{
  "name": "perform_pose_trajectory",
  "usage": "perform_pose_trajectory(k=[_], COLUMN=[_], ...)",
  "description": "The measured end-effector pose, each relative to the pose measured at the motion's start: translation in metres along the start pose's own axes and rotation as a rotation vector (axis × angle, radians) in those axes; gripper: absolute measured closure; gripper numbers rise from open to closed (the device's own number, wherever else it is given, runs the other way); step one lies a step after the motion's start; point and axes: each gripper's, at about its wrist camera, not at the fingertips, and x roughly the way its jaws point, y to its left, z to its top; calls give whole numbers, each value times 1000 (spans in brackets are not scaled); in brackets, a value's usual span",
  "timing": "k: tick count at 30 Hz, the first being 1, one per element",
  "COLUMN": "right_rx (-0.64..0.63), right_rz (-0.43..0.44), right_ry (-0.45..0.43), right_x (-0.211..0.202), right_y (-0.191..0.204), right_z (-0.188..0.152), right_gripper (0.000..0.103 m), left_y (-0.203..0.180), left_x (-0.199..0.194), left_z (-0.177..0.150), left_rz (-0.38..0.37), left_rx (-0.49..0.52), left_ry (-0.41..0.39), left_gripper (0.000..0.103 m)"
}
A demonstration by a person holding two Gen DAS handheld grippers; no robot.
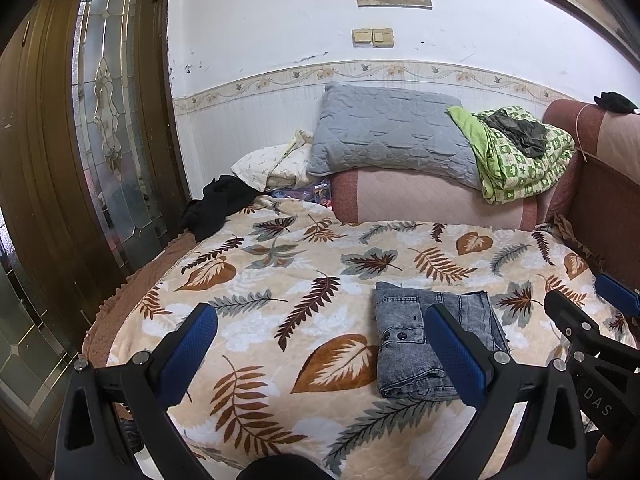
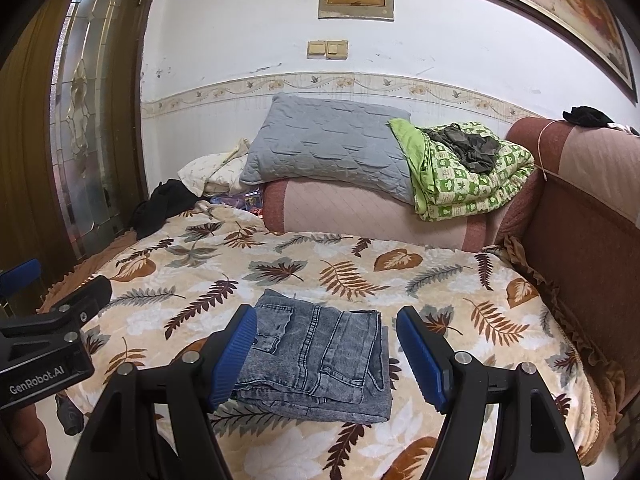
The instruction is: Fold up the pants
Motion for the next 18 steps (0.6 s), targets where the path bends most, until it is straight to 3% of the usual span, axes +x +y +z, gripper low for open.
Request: perform_pose_trajectory(k=[18], right_rx=[-6], right_rz=[-3], right_ry=[14], right_x=[2], right_y=[-2], right_z=[-4], right_gripper=[27], left_y=[-1], left_x=[1], left_z=[-3], left_rz=[1], left_rx=[3], left_ry=[13], left_gripper=[0])
